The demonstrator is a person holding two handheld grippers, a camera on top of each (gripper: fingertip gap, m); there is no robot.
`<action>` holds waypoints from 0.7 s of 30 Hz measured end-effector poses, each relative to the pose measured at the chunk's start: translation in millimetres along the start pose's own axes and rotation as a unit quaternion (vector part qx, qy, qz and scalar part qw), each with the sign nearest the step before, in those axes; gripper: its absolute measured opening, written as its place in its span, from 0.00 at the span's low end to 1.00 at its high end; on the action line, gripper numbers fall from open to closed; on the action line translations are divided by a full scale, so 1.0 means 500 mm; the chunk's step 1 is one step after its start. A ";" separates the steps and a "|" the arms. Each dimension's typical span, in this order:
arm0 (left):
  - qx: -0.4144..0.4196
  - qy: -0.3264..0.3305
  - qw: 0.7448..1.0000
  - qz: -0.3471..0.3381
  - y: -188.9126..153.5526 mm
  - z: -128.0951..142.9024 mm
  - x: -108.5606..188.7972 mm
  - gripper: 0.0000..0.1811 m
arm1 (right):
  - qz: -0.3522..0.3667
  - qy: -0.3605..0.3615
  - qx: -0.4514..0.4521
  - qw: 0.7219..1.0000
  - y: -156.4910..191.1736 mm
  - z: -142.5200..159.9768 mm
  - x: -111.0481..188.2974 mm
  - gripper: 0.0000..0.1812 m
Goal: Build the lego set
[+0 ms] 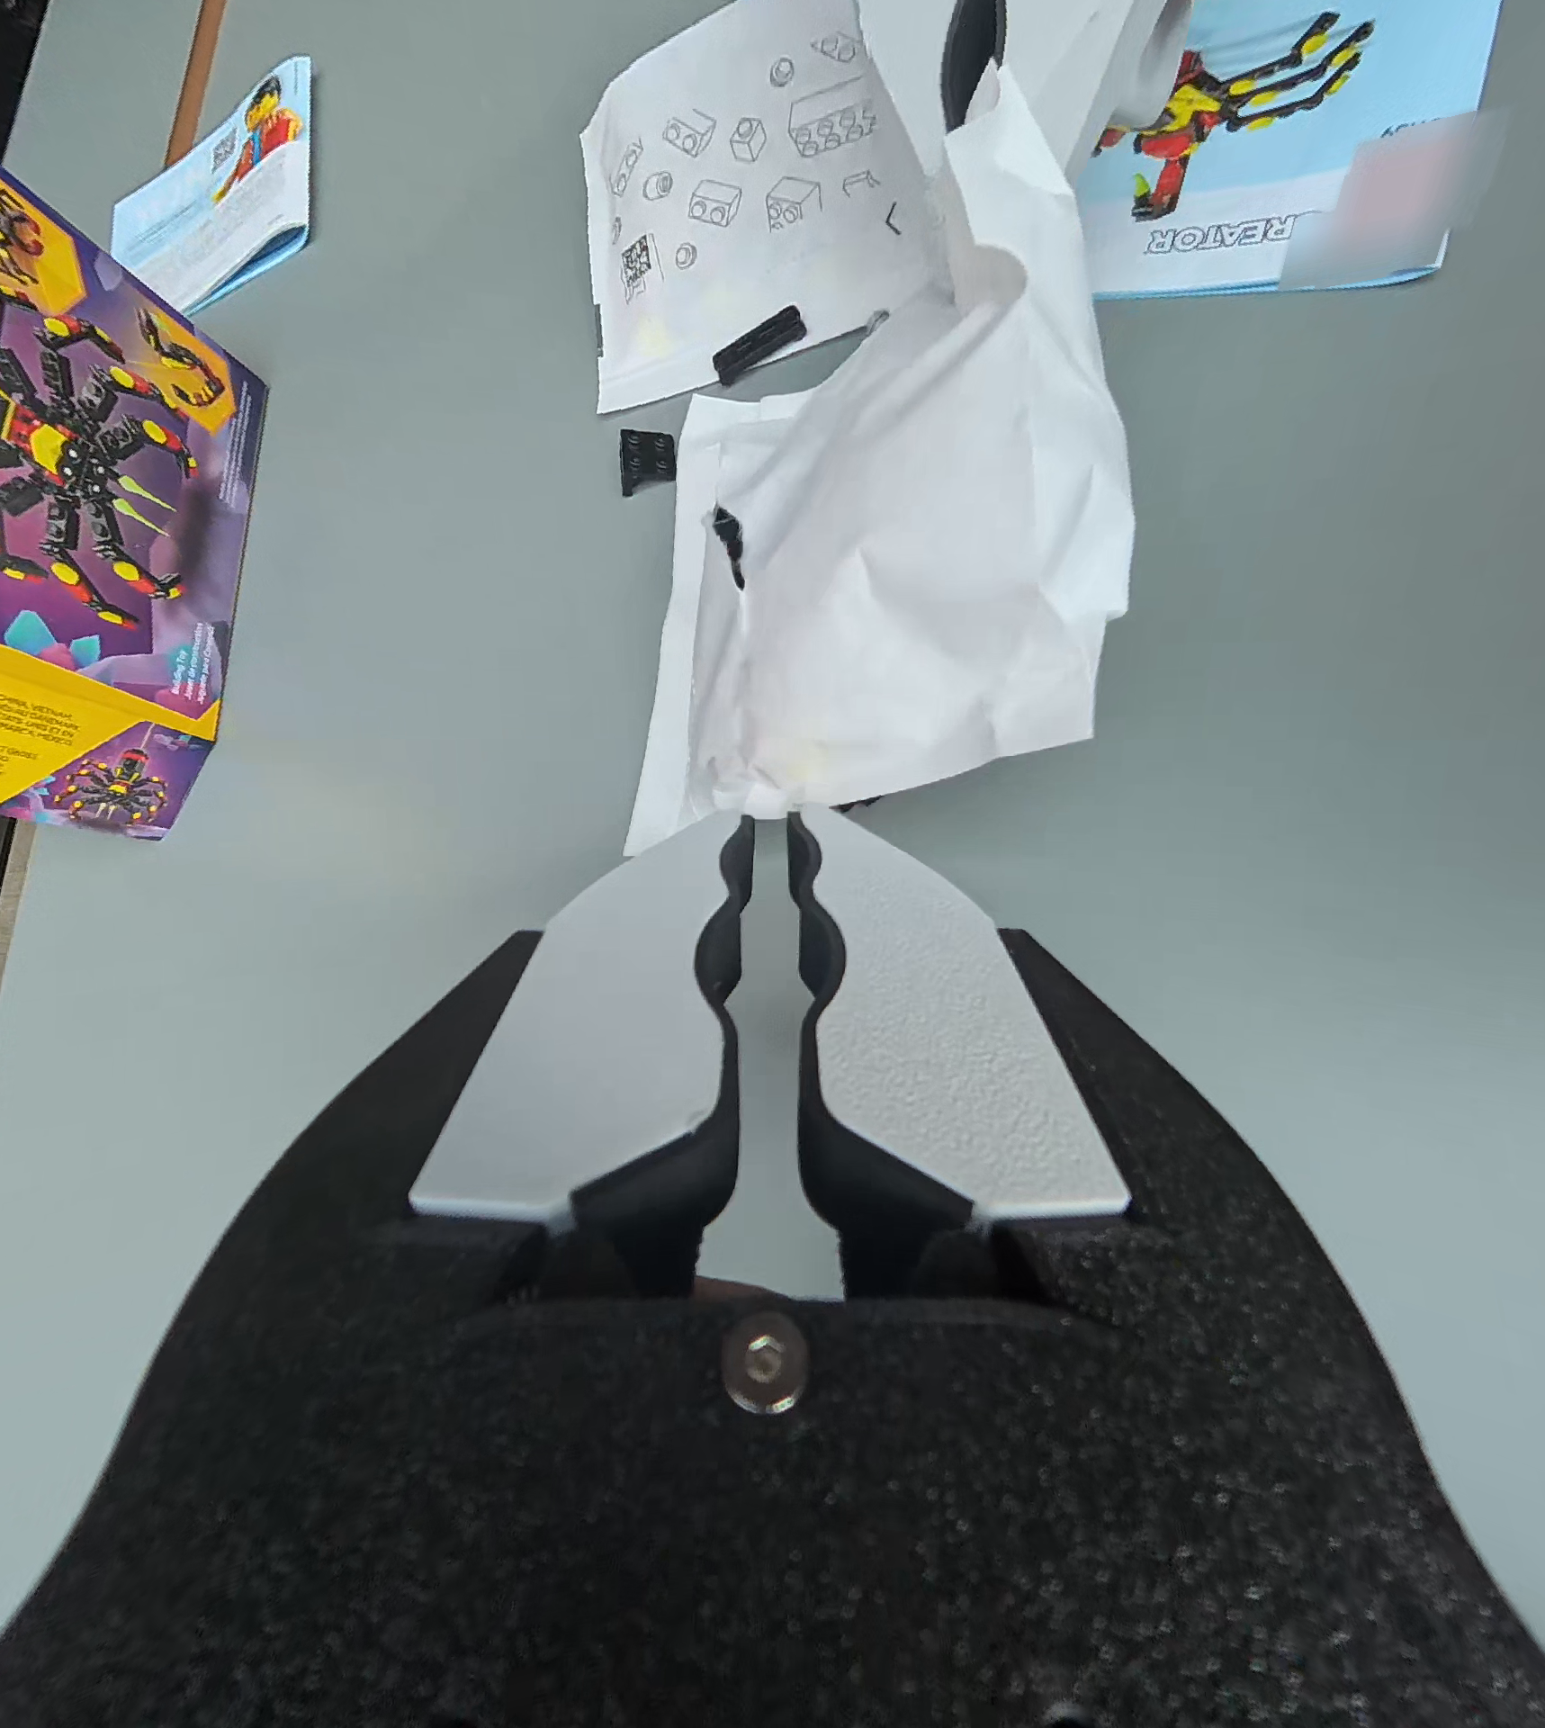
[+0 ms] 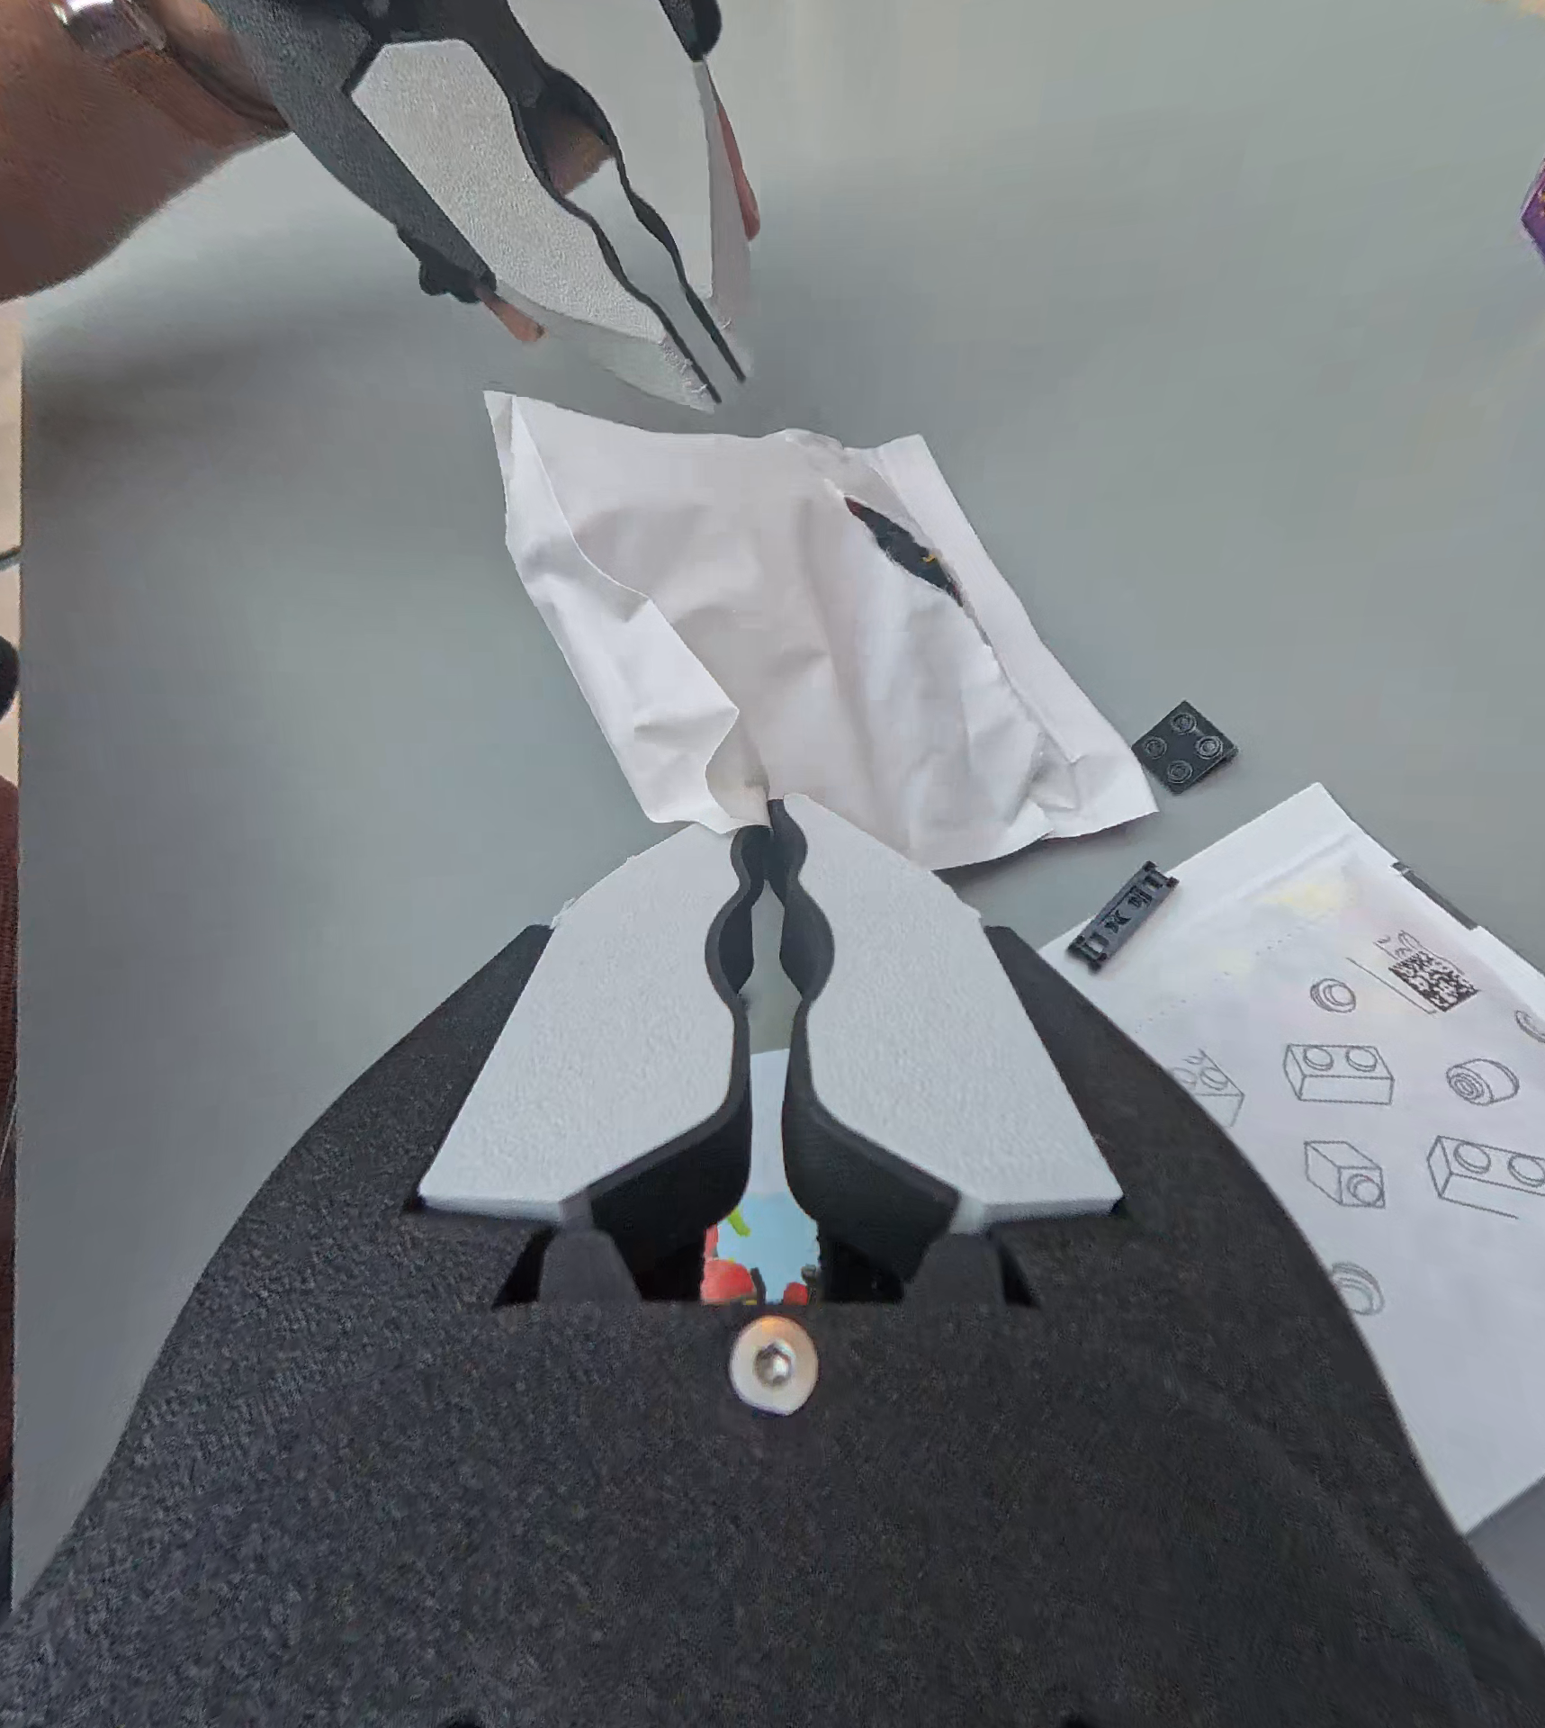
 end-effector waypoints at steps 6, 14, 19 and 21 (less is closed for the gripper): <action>-0.057 -0.018 0.998 -0.010 0.003 0.004 -0.005 0.15 | -0.041 -0.075 -0.080 0.993 -0.017 -0.021 0.034 0.00; -0.096 -0.032 0.995 -0.019 0.029 -0.032 -0.063 0.02 | -0.059 -0.101 -0.107 0.987 -0.040 -0.020 0.036 0.00; -0.096 -0.032 0.994 -0.037 0.077 -0.091 -0.010 0.02 | -0.017 -0.110 -0.109 0.988 -0.064 -0.048 0.051 0.00; -0.122 0.009 0.992 -0.026 0.080 -0.097 0.001 0.02 | 0.007 -0.093 -0.098 0.991 -0.072 -0.054 0.049 0.00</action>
Point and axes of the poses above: each gripper's, where its closed fingertips meet, x back along the fingers, z out of its underside, y = z × x across the jaws, the point moved 2 cm from there along x, back along the fingers, and after that the axes turned 1 degree about y, right-handed, at the moved point
